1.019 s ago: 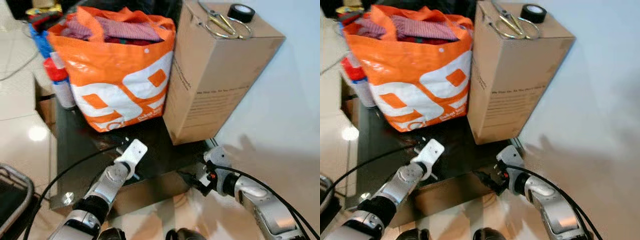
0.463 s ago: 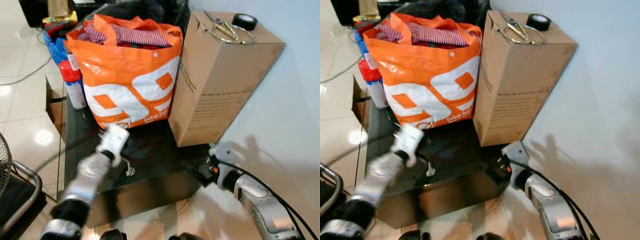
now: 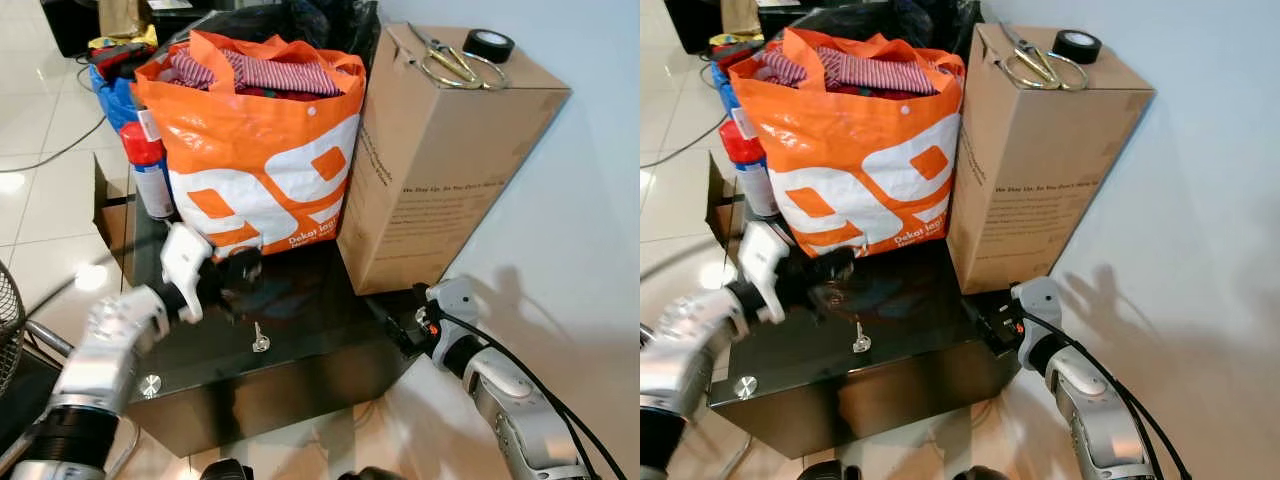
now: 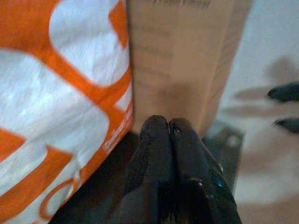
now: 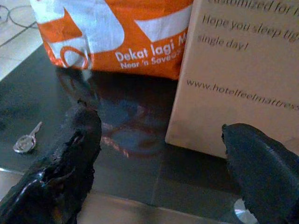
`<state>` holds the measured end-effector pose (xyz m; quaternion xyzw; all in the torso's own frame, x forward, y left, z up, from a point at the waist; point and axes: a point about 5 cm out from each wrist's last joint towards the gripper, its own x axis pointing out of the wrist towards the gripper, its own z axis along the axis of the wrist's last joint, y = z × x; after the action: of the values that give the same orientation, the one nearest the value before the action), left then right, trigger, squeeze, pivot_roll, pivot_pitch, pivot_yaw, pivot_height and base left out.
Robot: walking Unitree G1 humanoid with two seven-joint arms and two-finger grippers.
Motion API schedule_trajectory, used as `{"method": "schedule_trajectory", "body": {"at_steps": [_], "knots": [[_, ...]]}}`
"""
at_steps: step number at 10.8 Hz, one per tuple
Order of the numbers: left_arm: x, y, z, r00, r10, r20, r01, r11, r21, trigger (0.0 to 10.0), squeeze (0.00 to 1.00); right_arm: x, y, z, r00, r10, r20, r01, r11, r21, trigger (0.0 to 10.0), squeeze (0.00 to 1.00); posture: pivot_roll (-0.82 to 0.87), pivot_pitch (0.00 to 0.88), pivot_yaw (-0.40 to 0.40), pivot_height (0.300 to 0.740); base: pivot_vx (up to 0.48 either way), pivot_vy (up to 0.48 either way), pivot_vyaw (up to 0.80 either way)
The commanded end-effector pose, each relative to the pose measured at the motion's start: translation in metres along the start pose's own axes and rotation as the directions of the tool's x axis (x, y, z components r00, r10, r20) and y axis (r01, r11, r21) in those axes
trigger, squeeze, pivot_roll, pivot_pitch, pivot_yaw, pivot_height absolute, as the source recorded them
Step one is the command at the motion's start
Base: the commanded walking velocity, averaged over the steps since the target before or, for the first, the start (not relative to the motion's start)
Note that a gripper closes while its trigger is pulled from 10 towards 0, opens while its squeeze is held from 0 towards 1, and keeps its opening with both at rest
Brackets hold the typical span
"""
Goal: Hang keys on a hook
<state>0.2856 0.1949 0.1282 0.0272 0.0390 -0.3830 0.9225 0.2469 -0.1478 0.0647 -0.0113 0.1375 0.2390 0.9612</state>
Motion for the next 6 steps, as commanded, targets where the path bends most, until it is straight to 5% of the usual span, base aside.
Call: {"method": "schedule_trajectory", "body": {"at_steps": [1, 2, 3, 4, 5, 6], "knots": [[-0.001, -0.002, 0.012, 0.998, -0.038, 0.056, 0.04, 0.999, -0.034, 0.0, 0.0, -0.003, -0.005, -0.001, 1.0, -0.027, 0.002, 0.027, 1.0, 0.014, 10.0, 0.0, -0.04, 0.0, -0.092, 0.74, 0.0, 0.0, 0.0], [-0.006, -0.003, 0.03, 0.98, -0.093, 0.178, 0.126, 0.975, -0.185, 0.0, 0.0, -0.002, -0.002, 0.0, 0.999, -0.031, 0.011, 0.03, 0.999, 0.019, 10.0, 0.0, -0.04, 0.0, -0.091, 0.74, 0.0, 0.0, 0.0], [-0.009, -0.001, 0.033, 0.98, -0.076, 0.182, 0.108, 0.979, -0.173, 0.0, 0.0, -0.001, -0.001, 0.0, 0.999, -0.034, 0.015, 0.034, 0.999, 0.021, 10.0, 0.0, -0.04, 0.0, -0.088, 0.74, 0.0, 0.0, 0.0], [-0.005, 0.009, 0.025, 0.997, 0.033, 0.072, -0.029, 0.998, -0.057, 0.0, 0.0, 0.001, -0.001, 0.0, 0.999, -0.041, 0.02, 0.04, 0.999, 0.024, 10.0, 0.0, -0.04, 0.0, -0.085, 0.74, 0.0, 0.0, 0.0], [0.002, 0.023, 0.018, 0.968, 0.248, -0.041, -0.242, 0.963, 0.118, 0.0, 0.0, 0.003, 0.0, 0.001, 0.999, -0.039, 0.027, 0.038, 0.999, 0.028, 10.0, 0.0, -0.04, 0.0, -0.081, 0.74, 0.0, 0.0, 0.0], [0.002, 0.039, 0.009, 0.868, 0.479, -0.13, -0.435, 0.86, 0.268, 0.0, 0.0, 0.004, 0.001, 0.002, 0.999, -0.028, 0.029, 0.027, 0.999, 0.029, 10.0, 0.0, -0.03, 0.0, -0.083, 0.74, 0.0, 0.0, 0.0]]}}
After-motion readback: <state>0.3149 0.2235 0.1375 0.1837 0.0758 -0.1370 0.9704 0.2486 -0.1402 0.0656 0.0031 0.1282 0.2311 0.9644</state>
